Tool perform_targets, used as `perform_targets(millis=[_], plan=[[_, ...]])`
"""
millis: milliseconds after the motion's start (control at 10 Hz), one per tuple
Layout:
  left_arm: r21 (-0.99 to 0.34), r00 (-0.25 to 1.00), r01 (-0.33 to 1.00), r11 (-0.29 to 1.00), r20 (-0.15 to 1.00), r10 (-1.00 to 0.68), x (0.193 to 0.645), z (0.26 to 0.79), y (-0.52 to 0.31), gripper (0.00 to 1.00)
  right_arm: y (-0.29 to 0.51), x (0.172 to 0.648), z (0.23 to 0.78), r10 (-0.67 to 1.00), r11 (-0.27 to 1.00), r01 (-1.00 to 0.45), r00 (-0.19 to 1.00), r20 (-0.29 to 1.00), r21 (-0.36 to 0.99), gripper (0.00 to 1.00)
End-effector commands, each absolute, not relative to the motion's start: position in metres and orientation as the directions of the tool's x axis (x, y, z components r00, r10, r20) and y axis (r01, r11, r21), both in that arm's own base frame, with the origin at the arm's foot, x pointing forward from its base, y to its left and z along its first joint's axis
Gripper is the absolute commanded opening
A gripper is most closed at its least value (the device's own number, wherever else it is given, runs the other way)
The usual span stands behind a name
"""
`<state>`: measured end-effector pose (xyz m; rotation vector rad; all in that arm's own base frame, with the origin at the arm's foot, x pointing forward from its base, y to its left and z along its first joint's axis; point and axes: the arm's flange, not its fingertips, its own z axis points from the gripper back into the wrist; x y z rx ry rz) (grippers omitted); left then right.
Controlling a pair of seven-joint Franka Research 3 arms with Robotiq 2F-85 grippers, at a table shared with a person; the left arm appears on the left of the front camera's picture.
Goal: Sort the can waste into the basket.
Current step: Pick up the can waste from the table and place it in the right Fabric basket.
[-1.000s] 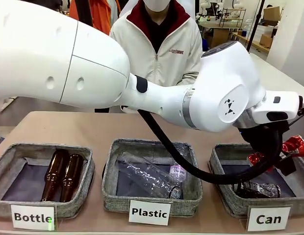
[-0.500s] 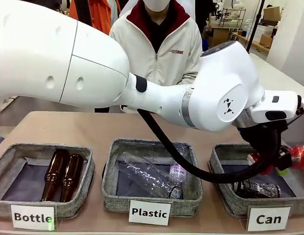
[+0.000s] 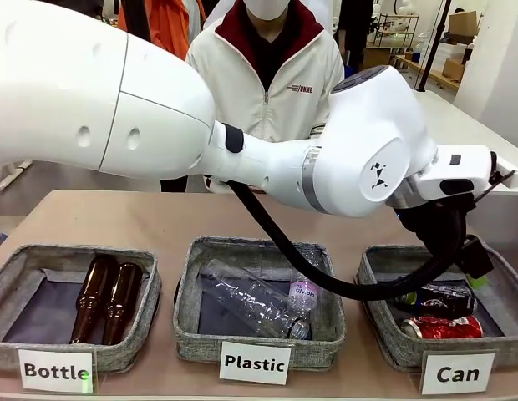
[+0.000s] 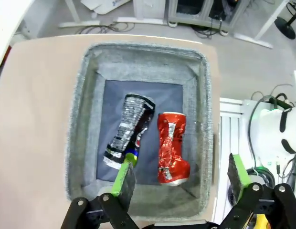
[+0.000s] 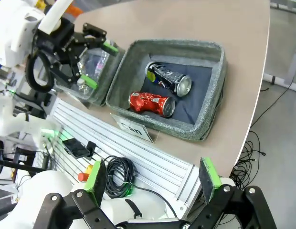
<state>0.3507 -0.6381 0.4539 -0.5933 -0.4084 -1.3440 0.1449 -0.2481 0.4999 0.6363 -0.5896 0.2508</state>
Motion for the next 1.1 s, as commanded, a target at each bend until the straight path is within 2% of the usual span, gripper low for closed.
perform_targets(millis=[0, 100, 200, 300, 500, 600, 800, 1000], plan=[[-0.149, 0.206, 0.978, 0.145, 0.602, -0.771, 0.344, 0.467, -0.619, 1.0, -0.249, 0.144, 0.501, 0.033, 0.788, -0.375, 0.818, 0.575, 0.488, 1.0], [-0.141, 0.175, 0.984, 0.112, 0.595, -0.784, 0.343, 0.479, -0.605, 1.0, -0.249, 0.144, 0.501, 0.033, 0.788, -0.375, 0.818, 0.575, 0.488, 1.0], [-0.145, 0.108, 0.989, 0.035, 0.53, -0.841, 0.341, 0.493, -0.582, 1.0, -0.248, 0.145, 0.5, 0.043, 0.782, -0.393, 0.808, 0.587, 0.484, 1.0], [-0.206, 0.114, 0.978, 0.019, 0.462, -0.88, 0.343, 0.509, -0.55, 1.0, -0.244, 0.174, 0.515, -0.085, 0.713, -0.359, 0.808, 0.582, 0.602, 1.0], [-0.458, 0.312, 0.882, 0.111, 0.392, -0.866, 0.361, 0.534, -0.472, 1.0, -0.205, 0.243, 0.531, -0.131, 0.518, -0.433, 0.812, 0.569, 0.738, 1.0], [-0.533, 0.489, 0.808, 0.252, 0.369, -0.79, 0.374, 0.546, -0.428, 1.0, -0.179, 0.278, 0.531, -0.109, 0.421, -0.452, 0.836, 0.538, 0.787, 1.0], [-0.658, 0.711, 0.646, 0.386, 0.336, -0.617, 0.405, 0.544, -0.308, 1.0, -0.111, 0.339, 0.519, -0.148, 0.296, -0.384, 0.886, 0.439, 0.875, 1.0], [-0.785, 0.869, 0.482, 0.39, 0.371, -0.327, 0.418, 0.535, -0.18, 1.0, -0.064, 0.374, 0.502, -0.187, 0.212, -0.233, 0.944, 0.273, 0.949, 1.0]])
